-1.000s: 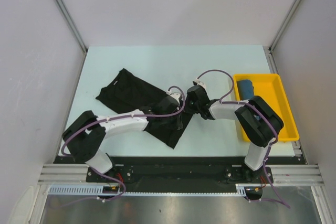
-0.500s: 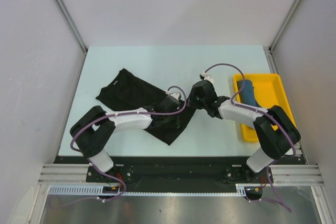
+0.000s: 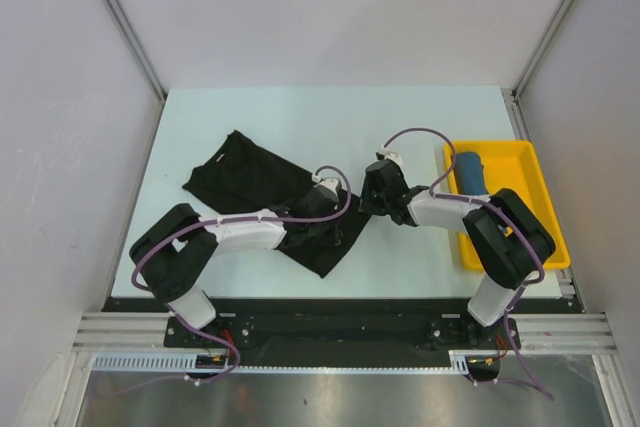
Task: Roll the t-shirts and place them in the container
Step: Roll the T-shirt to the center of the board.
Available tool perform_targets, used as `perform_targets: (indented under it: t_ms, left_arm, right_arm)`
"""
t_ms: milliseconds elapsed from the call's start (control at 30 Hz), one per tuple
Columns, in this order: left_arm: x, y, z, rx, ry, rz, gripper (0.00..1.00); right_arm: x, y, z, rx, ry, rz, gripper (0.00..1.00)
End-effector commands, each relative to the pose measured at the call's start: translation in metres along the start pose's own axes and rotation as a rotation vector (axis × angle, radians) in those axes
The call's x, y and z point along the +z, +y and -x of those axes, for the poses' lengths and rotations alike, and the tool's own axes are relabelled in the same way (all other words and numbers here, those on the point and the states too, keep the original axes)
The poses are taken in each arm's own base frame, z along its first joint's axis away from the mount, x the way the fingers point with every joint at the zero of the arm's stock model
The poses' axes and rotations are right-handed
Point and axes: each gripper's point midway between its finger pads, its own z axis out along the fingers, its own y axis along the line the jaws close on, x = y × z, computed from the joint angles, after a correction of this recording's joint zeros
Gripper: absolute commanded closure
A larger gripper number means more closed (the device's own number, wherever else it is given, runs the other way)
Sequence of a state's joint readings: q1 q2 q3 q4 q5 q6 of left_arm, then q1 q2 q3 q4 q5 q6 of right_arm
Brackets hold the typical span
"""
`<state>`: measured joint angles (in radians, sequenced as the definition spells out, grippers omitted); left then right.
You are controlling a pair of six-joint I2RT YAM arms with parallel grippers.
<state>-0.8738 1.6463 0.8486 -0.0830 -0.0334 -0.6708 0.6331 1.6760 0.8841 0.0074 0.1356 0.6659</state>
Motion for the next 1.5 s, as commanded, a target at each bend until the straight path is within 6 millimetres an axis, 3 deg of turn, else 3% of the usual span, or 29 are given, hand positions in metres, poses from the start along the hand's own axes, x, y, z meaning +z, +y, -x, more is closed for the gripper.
perform_targets:
  t_ms: [0, 200, 533, 767, 933, 1233, 1333, 1467]
  left_arm:
    - [-0.011, -0.001, -0.001, -0.040, -0.023, -0.037, 0.80]
    - [-0.026, 0.006, -0.014, -0.061, -0.036, -0.058, 0.78]
    - [-0.034, 0.013, -0.044, -0.044, -0.008, -0.061, 0.78]
    - [-0.034, 0.021, -0.046, -0.014, -0.012, -0.004, 0.79]
    - [-0.045, 0.021, -0.042, 0.011, -0.033, 0.008, 0.76]
    - [-0.076, -0.002, -0.013, 0.048, -0.109, -0.063, 0.71]
    - [-0.076, -0.009, -0.023, 0.054, -0.079, -0.085, 0.74]
    - [-0.068, -0.002, -0.044, 0.048, -0.043, -0.070, 0.78]
  right_arm:
    - [0.018, -0.010, 0.003, -0.005, -0.006, -0.017, 0.68]
    - [0.025, -0.018, -0.007, 0.000, 0.027, -0.044, 0.69]
    - [0.022, -0.012, 0.002, 0.003, 0.017, -0.037, 0.69]
    - [0.022, -0.006, 0.010, 0.007, 0.012, -0.027, 0.68]
    - [0.024, -0.011, 0.003, 0.009, 0.049, -0.052, 0.68]
    - [0.029, -0.014, -0.003, 0.009, 0.068, -0.065, 0.69]
    - [0.030, -0.014, -0.005, 0.009, 0.073, -0.064, 0.69]
    - [0.030, -0.013, -0.004, 0.009, 0.070, -0.060, 0.70]
